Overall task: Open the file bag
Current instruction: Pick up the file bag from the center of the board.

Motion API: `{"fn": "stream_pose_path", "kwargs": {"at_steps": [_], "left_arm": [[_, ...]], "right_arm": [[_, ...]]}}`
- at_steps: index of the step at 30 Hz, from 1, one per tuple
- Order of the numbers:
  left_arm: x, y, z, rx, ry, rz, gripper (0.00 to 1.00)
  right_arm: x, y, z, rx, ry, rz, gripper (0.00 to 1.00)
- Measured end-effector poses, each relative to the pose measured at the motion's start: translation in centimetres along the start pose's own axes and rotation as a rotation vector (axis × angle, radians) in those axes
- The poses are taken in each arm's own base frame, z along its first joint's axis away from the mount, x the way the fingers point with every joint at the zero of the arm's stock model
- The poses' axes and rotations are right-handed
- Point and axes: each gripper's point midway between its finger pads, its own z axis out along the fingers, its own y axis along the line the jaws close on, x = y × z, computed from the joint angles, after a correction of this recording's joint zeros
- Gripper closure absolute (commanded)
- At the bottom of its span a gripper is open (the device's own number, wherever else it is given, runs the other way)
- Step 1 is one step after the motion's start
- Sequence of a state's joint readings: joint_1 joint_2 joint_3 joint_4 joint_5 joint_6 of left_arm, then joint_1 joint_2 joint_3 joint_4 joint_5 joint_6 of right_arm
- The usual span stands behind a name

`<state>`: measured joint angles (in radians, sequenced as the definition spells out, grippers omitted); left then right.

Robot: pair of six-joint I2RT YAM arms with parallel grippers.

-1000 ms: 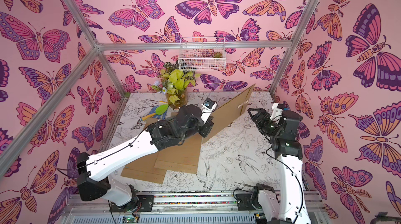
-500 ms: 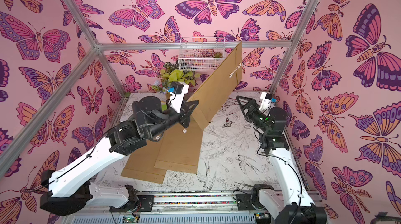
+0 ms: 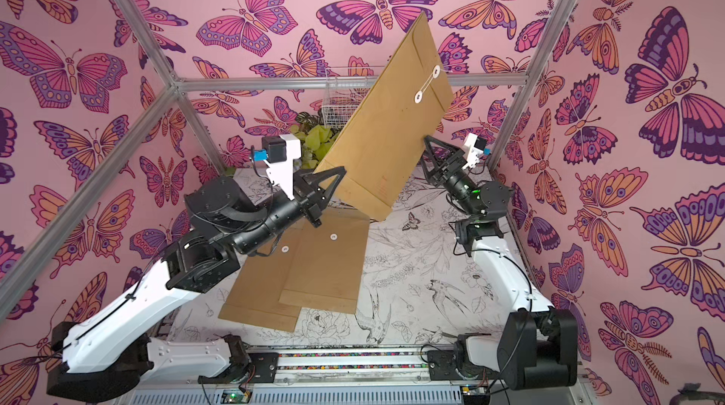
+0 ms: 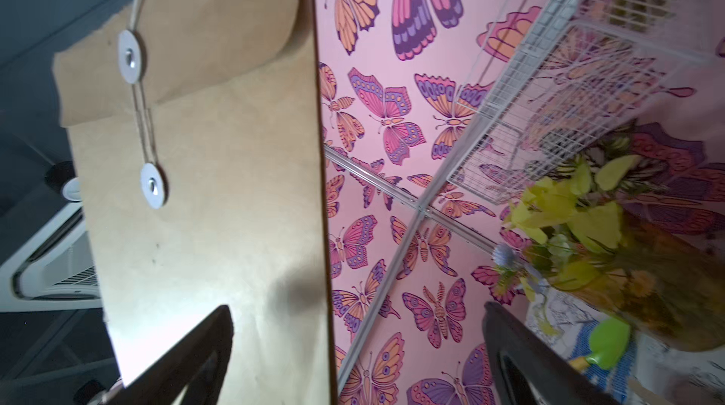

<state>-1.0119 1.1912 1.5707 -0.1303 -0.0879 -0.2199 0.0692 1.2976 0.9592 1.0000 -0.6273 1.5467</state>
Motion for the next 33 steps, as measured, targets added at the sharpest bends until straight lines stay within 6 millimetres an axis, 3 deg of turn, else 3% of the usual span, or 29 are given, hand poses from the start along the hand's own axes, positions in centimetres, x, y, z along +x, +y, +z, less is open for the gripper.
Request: {"fn": "stream_pose_path", "kwargs": {"at_steps": [6, 10, 13, 20, 33], "left_arm": [[0.2, -0.3, 0.3, 0.022, -0.016, -0.040, 1.00], [0.4, -0.2, 0.2, 0.020, -0.023, -0.058, 1.00], [0.4, 0.0, 0.0, 0.012, -0.029, -0.064, 1.00], [0.4, 1.3, -0.6, -0.053, -0.042, -0.080, 1.00], [1.4, 5.2, -0.5, -0.165, -0.027, -0.158, 1.00]], "right_arm": [[-0.1, 1.0, 0.9, -0.088, 0.005, 0.053, 0.10], [-0.1, 1.6, 1.0, -0.114, -0.005, 0.057, 0.30], [-0.2, 2.0, 0.9, -0.123, -0.012, 0.060, 0.38], [-0.3, 2.5, 0.8, -0.134, -0.018, 0.054, 0.46], [-0.2, 2.7, 0.8, -0.143, -0.017, 0.046, 0.51]]}}
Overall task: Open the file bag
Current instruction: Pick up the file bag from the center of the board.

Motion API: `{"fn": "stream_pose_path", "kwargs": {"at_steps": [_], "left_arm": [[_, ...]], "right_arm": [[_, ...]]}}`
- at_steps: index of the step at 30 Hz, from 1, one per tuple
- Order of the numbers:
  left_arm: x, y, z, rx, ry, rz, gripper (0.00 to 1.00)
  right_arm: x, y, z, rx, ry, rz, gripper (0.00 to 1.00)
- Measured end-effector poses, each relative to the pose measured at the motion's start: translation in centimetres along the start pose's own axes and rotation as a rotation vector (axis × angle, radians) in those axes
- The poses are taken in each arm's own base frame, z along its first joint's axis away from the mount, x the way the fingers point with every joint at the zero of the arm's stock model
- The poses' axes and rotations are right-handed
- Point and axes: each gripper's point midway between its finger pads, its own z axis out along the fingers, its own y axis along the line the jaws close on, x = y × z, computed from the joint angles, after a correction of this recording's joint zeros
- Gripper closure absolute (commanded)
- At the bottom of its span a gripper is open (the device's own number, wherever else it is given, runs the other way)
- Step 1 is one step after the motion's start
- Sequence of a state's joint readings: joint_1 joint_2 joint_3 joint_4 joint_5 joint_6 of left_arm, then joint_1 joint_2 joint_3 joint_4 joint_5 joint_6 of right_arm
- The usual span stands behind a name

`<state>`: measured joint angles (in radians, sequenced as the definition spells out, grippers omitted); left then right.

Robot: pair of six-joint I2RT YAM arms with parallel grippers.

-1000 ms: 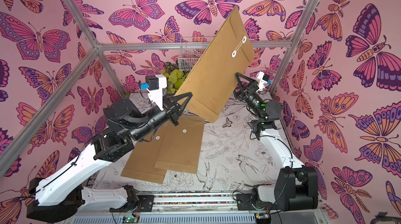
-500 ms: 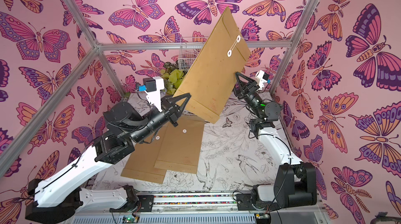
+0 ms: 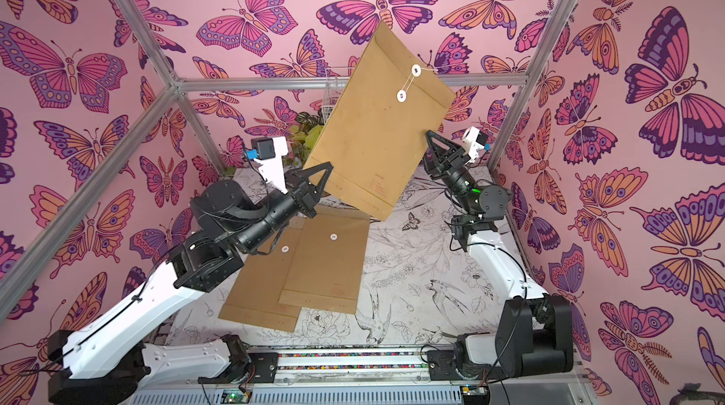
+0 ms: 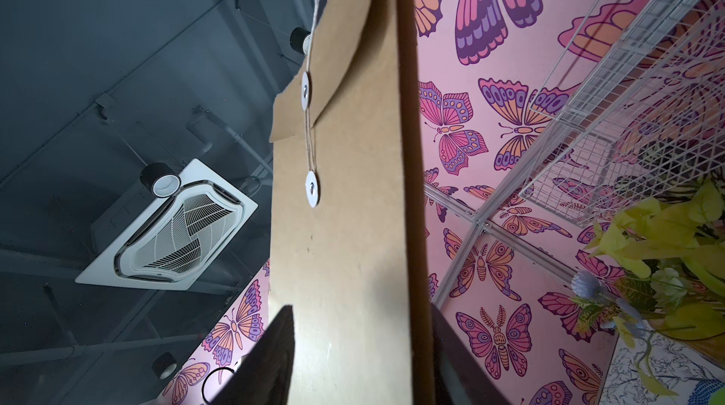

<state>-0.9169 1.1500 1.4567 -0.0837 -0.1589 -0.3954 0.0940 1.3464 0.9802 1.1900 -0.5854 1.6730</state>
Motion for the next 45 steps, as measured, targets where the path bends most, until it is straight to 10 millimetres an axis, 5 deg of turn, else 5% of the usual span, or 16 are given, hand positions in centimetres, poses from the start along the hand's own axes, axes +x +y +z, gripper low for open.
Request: {"fn": "stream_pose_path", "kwargs": {"at_steps": [14, 19, 22, 27, 31, 39, 45], "left_arm": [[1.0, 4.2, 0.2, -0.095, 0.059, -0.093, 0.97], [1.3, 5.7, 0.2, -0.112, 0.083, -0.127, 0.93], [1.9, 6.5, 0.2, -0.118, 0.106, -0.145, 0.86], [2.6, 7.8, 0.1, -0.127, 0.136, -0.165, 0.50], [3.3, 9.4, -0.5, -0.187, 0.190, -0.124, 0.36], [4.8, 12.6, -2.4, -0.338, 0.317, -0.028, 0.40], [5.2, 12.5, -3.0, -0.310, 0.339, -0.013, 0.43]], "right_arm": [[-0.1, -0.4, -0.3, 0.017, 0.012, -0.031, 0.75], [0.5, -1.1, -0.8, 0.105, 0.046, -0.106, 0.99], [1.1, -0.8, -1.3, 0.164, 0.062, -0.169, 1.00], [1.9, 0.6, -1.9, 0.240, 0.106, -0.302, 1.00], [2.2, 1.9, -2.0, 0.335, 0.157, -0.441, 1.00], [3.1, 3.8, -4.5, 0.470, 0.228, -0.702, 1.00], [2.9, 5.0, -4.4, 0.506, 0.272, -0.807, 1.00]]}}
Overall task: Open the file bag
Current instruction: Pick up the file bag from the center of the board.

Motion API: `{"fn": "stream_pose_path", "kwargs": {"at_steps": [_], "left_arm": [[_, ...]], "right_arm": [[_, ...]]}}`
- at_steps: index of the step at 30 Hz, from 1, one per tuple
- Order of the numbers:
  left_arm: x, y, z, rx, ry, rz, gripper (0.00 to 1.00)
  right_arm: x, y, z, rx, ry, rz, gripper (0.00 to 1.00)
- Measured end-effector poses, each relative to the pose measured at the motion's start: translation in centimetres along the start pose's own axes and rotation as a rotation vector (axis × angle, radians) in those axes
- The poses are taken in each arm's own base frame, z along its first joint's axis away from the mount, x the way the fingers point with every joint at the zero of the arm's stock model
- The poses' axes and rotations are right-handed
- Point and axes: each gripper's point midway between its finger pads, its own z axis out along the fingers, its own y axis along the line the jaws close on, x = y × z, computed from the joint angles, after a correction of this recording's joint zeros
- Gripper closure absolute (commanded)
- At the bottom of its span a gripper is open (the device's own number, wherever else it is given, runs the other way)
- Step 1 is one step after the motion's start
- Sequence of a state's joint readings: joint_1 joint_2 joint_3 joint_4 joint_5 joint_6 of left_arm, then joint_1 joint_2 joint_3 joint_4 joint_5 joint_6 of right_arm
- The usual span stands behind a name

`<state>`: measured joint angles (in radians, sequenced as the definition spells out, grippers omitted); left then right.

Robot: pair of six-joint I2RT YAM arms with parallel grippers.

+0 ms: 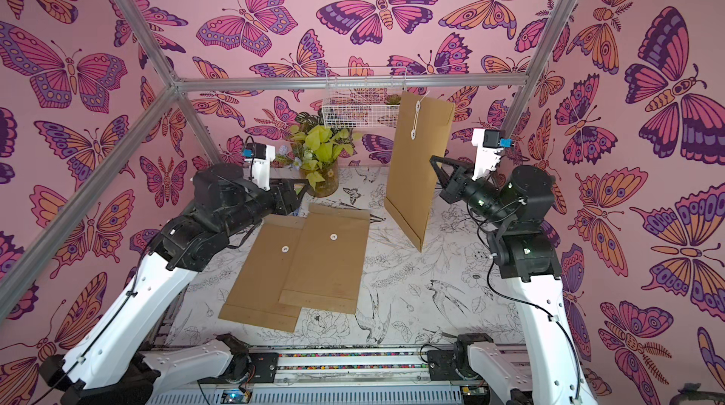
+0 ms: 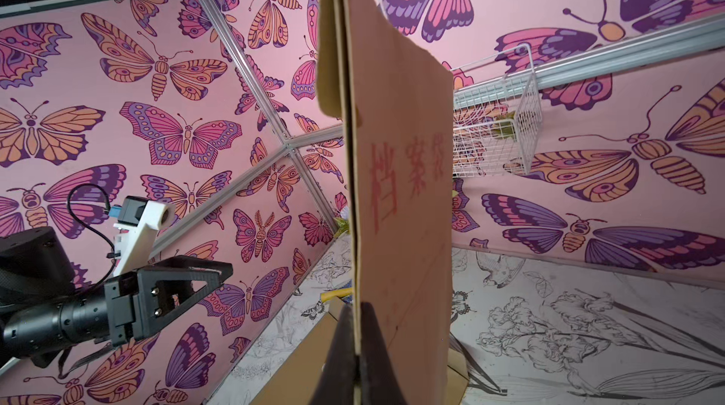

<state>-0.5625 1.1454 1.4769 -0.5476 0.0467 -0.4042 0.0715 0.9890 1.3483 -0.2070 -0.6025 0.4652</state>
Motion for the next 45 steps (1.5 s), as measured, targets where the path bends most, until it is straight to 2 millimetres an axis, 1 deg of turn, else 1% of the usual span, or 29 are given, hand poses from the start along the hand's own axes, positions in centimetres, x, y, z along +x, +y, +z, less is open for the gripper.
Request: {"fn": "stream_pose_path", "kwargs": {"at_steps": [4, 6, 8, 10, 13, 15, 17, 20, 23, 29, 31, 34, 37, 42, 45], "left_arm": [[-0.3, -1.1, -0.9, 0.071, -0.023, 0.005, 0.38], [-1.0, -1.5, -1.4, 0.111, -0.044, 0.000, 0.34], [-1.8, -1.5, -1.7, 0.143, -0.064, -0.012, 0.32], [-2.5, -1.3, -1.8, 0.171, -0.074, -0.031, 0.27], [-3.4, -1.1, -1.6, 0.221, -0.084, -0.041, 0.20], [-3.7, -1.4, -1.2, 0.273, -0.080, -0.036, 0.17], [-3.8, -1.9, -0.8, 0.320, -0.072, -0.023, 0.11], [-3.6, -2.4, 0.1, 0.366, -0.055, 0.001, 0.08], [-3.3, -2.6, 0.7, 0.391, -0.041, 0.016, 0.04], [-3.3, -3.4, 0.8, 0.450, -0.039, 0.044, 0.00], [-3.5, -4.0, 0.6, 0.488, -0.043, 0.050, 0.03], [-4.0, -5.5, -0.3, 0.572, -0.055, 0.058, 0.14], [-4.8, -7.0, -1.6, 0.656, -0.083, 0.070, 0.25], [-5.8, -8.7, -4.5, 0.736, -0.132, 0.095, 0.41], [-6.2, -9.5, -6.1, 0.770, -0.157, 0.116, 0.51]], "right_arm": [[-0.3, 1.1, 0.0, -0.048, 0.016, -0.027, 1.00], [-0.5, 1.9, 0.2, -0.095, 0.034, -0.028, 1.00], [-0.6, 2.5, 0.5, -0.139, 0.048, -0.025, 1.00], [-0.5, 3.1, 0.8, -0.182, 0.065, -0.010, 1.00], [-0.6, 3.9, 1.2, -0.246, 0.091, 0.018, 1.00], [-0.7, 4.4, 1.4, -0.292, 0.104, 0.037, 1.00], [-0.8, 5.0, 1.6, -0.342, 0.114, 0.058, 1.00], [-1.2, 6.2, 1.6, -0.422, 0.121, 0.064, 1.00], [-1.1, 8.1, 1.1, -0.505, 0.136, 0.047, 1.00], [-0.1, 11.7, 0.2, -0.657, 0.181, 0.017, 1.00], [0.1, 12.3, 0.1, -0.678, 0.188, 0.015, 1.00], [0.2, 12.2, 0.2, -0.667, 0.189, 0.023, 1.00], [0.5, 11.4, 0.7, -0.612, 0.187, 0.034, 1.00], [1.2, 9.7, 1.5, -0.513, 0.198, 0.053, 1.00], [1.5, 8.8, 1.6, -0.450, 0.195, 0.058, 1.00]]}}
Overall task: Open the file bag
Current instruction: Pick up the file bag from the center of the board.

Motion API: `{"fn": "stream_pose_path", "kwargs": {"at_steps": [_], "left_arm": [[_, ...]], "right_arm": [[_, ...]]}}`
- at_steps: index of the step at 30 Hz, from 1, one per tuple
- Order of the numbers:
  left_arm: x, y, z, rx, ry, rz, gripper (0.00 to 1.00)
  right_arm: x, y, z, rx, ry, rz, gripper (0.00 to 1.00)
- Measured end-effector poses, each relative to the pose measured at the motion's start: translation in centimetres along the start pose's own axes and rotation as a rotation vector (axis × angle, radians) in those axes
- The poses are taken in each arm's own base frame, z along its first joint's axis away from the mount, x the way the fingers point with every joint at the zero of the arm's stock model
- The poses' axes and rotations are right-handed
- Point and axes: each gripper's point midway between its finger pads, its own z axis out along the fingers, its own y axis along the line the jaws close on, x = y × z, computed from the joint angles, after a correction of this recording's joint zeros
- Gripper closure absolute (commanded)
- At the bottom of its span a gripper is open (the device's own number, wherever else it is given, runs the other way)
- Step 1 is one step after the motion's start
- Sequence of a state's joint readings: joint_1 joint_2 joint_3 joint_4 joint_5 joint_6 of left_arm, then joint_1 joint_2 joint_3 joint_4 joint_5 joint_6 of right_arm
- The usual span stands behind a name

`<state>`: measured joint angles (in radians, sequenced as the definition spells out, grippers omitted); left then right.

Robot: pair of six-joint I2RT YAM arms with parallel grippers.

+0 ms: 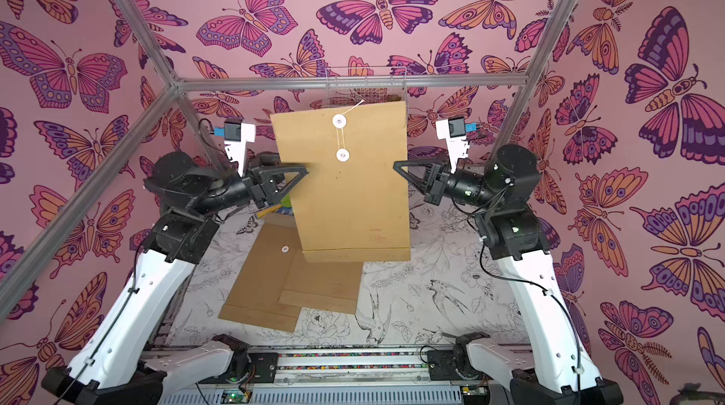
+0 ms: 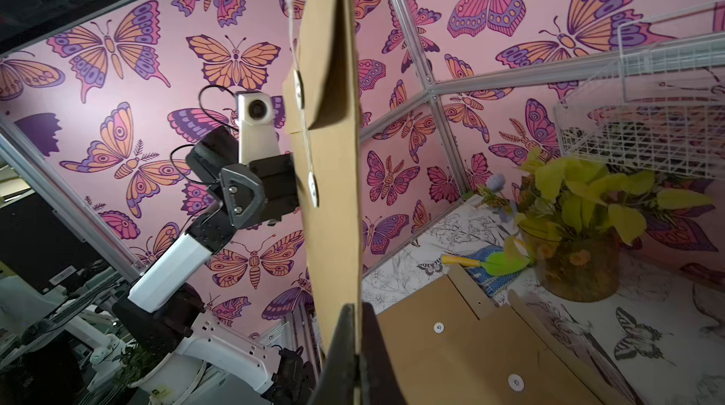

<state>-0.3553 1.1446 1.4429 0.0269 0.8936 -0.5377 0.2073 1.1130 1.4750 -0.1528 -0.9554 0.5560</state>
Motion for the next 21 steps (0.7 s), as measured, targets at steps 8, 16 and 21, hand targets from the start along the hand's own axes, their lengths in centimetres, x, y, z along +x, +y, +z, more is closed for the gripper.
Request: {"fn": "stream_pose_path", "kwargs": {"at_steps": [8, 16, 21], "left_arm": [[-0.3, -0.9, -0.3, 0.021, -0.011, 0.012, 0.69], [0.4, -0.2, 0.1, 0.019, 0.003, -0.013, 0.83], [0.6, 0.2, 0.2, 0.005, 0.008, -0.022, 0.98]], "right_arm": [[-0.4, 0.2, -0.7, 0.048, -0.033, -0.001, 1.00], [-0.7, -0.3, -0.3, 0.026, -0.061, 0.062, 1.00], [-0.3, -1.1, -0.1, 0.039, -0.059, 0.086, 1.00]]}}
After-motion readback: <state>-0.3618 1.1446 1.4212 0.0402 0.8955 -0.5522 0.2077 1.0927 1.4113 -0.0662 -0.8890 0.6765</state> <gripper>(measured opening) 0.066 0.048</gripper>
